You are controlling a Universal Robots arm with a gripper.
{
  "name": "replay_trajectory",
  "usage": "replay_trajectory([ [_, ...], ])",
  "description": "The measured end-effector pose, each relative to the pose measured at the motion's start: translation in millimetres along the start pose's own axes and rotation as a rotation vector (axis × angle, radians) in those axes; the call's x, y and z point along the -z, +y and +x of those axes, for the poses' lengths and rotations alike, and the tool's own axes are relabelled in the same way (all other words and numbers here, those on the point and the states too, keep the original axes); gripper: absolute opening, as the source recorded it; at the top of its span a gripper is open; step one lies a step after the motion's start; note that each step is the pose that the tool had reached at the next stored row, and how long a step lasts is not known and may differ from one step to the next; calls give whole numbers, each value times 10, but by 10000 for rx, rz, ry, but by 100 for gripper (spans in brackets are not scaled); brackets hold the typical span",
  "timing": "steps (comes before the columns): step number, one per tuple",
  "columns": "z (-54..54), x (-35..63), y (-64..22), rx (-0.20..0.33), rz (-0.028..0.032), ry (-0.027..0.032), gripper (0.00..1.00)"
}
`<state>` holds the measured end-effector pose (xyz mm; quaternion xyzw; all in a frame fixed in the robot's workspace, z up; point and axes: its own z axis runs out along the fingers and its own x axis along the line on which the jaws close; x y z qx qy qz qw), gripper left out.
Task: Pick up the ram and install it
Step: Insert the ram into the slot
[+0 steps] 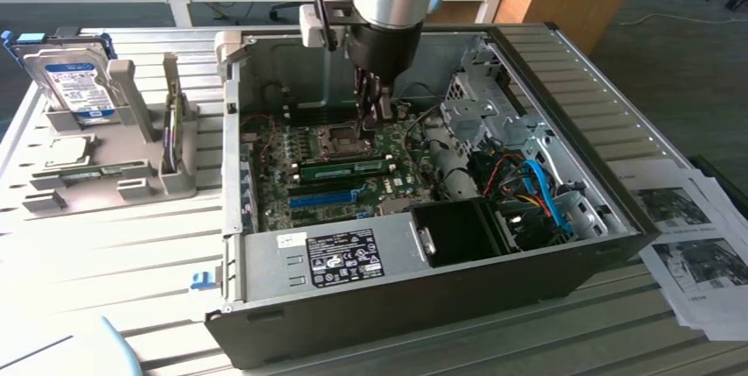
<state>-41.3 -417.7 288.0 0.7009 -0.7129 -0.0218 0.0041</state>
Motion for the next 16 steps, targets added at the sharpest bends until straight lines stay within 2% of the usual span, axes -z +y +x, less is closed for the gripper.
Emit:
replay_trajectory([
  [16, -2, 64, 2, -1, 1, -1, 19],
])
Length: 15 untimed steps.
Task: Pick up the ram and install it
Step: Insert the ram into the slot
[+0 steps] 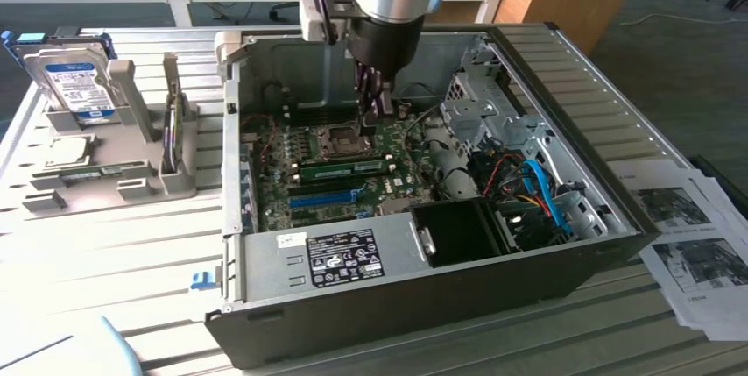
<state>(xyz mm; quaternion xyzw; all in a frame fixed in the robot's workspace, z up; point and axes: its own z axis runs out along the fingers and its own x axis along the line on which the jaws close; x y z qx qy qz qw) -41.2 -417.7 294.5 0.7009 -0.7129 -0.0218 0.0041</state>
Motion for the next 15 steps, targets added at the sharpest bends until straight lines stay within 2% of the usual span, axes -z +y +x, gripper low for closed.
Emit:
replay_trajectory([
  [10, -2, 54, 0, 0, -1, 0, 19],
  [15, -3, 114, 2, 0, -1, 0, 19],
])
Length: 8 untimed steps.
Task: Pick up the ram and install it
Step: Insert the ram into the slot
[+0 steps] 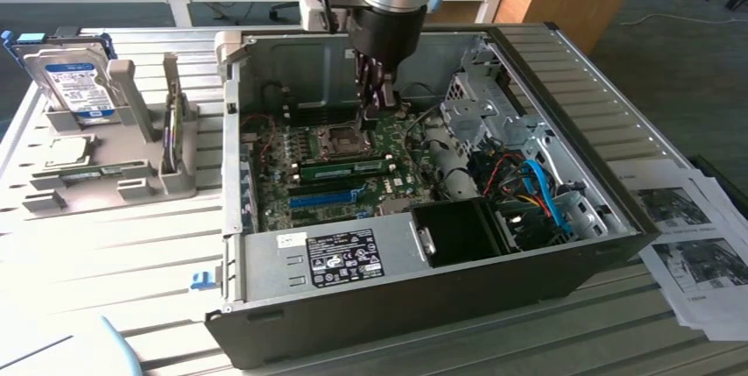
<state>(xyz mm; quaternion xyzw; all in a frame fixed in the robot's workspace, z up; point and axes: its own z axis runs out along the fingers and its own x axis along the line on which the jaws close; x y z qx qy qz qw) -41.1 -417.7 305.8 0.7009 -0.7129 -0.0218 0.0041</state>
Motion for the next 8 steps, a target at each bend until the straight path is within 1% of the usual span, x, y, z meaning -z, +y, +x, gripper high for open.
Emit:
replay_trajectory([
  [8, 0, 10, 0, 0, 0, 0, 19],
])
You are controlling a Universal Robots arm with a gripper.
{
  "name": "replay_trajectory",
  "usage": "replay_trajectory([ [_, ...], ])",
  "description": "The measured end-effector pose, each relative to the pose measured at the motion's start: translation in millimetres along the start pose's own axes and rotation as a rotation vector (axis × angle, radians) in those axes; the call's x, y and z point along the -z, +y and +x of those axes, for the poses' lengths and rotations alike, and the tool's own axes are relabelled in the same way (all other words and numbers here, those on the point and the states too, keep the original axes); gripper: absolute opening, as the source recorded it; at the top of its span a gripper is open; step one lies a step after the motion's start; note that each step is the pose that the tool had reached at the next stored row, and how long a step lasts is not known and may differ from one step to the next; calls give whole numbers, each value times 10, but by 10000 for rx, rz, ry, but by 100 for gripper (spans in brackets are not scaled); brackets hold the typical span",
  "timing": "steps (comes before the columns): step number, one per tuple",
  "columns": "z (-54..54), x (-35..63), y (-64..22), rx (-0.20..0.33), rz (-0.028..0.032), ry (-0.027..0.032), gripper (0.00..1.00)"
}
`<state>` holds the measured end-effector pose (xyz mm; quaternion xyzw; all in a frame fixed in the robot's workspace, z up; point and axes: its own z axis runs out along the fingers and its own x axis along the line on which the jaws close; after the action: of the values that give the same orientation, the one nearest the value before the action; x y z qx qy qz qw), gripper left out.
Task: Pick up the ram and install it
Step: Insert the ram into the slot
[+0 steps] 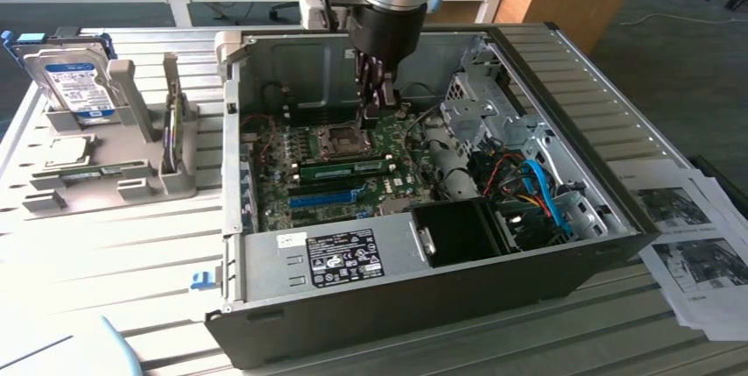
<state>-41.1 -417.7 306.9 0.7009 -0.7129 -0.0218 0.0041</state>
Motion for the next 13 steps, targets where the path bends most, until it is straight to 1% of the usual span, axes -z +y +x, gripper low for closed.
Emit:
replay_trajectory([
  [2, 0, 0, 0, 0, 1, 1, 18],
  [3, 0, 0, 0, 0, 1, 0, 11],
  [4, 0, 0, 0, 0, 0, 0, 9],
  [13, 0, 0, 0, 0, 0, 0, 9],
])
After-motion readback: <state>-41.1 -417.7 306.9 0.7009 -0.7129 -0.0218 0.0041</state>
